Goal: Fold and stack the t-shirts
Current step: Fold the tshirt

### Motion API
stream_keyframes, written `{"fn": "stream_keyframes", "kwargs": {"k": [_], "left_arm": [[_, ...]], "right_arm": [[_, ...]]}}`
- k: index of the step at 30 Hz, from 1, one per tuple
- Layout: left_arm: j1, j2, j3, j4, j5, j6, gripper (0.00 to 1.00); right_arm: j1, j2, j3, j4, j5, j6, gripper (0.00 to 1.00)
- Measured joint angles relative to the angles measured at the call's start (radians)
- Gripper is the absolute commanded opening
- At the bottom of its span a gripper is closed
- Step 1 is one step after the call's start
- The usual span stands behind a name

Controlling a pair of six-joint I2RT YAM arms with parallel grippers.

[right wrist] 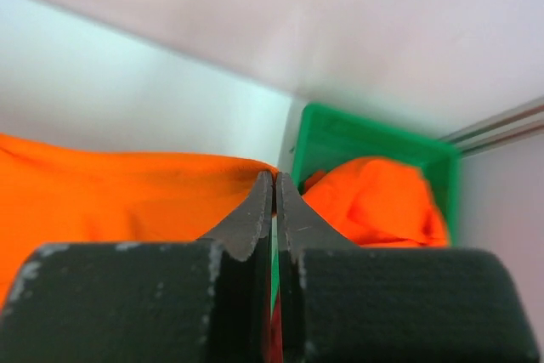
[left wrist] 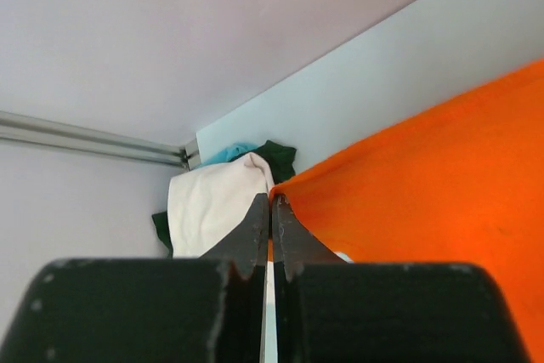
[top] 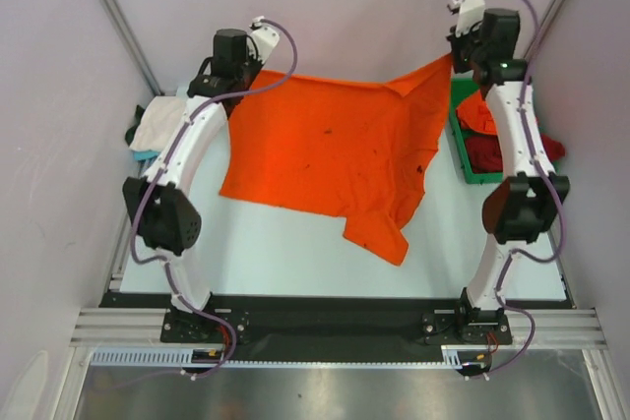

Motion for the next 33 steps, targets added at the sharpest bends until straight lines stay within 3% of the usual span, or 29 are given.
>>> {"fn": "stream_keyframes", "kwargs": {"k": [7, 14, 19, 27, 33], "left_arm": [[-0.169, -0.377, -0.160, -0.055, -0.026, -0.006, 0.00], [-0.145, -0.740, -0.188, -0.072, -0.021, 0.035, 0.01], [-0.112, -0.946, -0.163, -0.126, 0.060, 0.038, 0.00], [-0.076, -1.013, -0.031, -0.183, 0.193, 0.050, 0.00], [-0.072, -1.001, -0.073, -0.174, 0.215, 0.101, 0.01]], "right_arm": [[0.001, -0.372, -0.036, -0.075, -0.003, 0.022, 0.00], [0.002, -0.743, -0.048, -0.195, 0.043, -0.009, 0.00], [0.002, -0.939, -0.003, -0.306, 0.085, -0.029, 0.00], [-0.016, -1.057, 0.167, -0.327, 0.142, -0.054, 0.00], [-0.016, -1.034, 0.047, -0.240, 0.150, -0.115, 0.00]]}}
